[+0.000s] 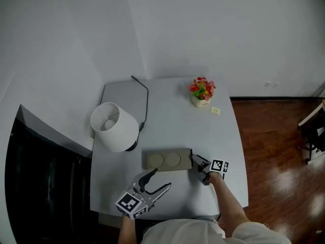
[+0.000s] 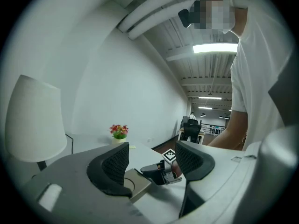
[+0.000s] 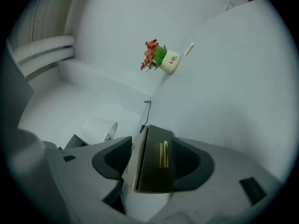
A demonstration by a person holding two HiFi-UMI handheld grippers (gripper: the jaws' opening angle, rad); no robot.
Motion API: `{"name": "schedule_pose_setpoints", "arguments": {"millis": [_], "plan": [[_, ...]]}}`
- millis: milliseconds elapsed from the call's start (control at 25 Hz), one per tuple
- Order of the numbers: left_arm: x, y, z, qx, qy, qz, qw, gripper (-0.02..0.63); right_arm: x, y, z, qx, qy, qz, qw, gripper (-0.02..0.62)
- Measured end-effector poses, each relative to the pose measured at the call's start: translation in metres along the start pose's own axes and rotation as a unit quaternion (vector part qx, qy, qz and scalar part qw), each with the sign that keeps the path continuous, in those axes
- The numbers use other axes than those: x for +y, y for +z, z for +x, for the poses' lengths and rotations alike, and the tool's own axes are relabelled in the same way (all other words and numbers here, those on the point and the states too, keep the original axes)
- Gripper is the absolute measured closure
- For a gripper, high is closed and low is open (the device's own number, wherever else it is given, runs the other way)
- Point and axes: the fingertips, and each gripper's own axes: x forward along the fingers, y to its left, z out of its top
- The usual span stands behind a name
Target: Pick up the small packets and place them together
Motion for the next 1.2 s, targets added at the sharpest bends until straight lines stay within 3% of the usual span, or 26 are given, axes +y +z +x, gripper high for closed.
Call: {"name": "schedule_pose_setpoints", "arguments": {"millis": [80,160,680,920,1040,1080,1200], "plan": [[-0.001,-0.001,-0.005,0.000,0.003,-0.001,1.0000,0.308,-0.003,-0.007,0.009,0.012,-0.010,0.001,1.000,0.333],[-0.001,-0.003,-0.010,0.002,0.004,-0.001,1.0000,0.308,-0.005,-0.012,0.012,0.021,-0.011,0.015,1.000,0.388],[-0.007,-0.004,-0.015,0.001,0.007,-0.010,0.9999,0.310,-0.010,-0.002,-0.004,0.006,0.008,0.030,1.000,0.433],[-0.015,-0.012,-0.005,0.011,-0.001,-0.013,0.9999,0.310,-0.049,0.047,-0.076,-0.060,-0.028,0.041,0.997,0.433],[-0.019,-0.013,0.004,0.013,-0.010,-0.012,0.9998,0.310,-0.073,0.075,-0.119,-0.086,-0.071,0.022,0.993,0.436],[-0.021,-0.013,0.007,0.014,-0.013,-0.011,0.9998,0.310,-0.081,0.090,-0.137,-0.111,-0.092,0.017,0.989,0.594],[-0.024,-0.012,0.013,0.014,-0.020,-0.010,0.9997,0.310,-0.096,0.139,-0.196,-0.196,-0.124,0.029,0.972,0.594]]}}
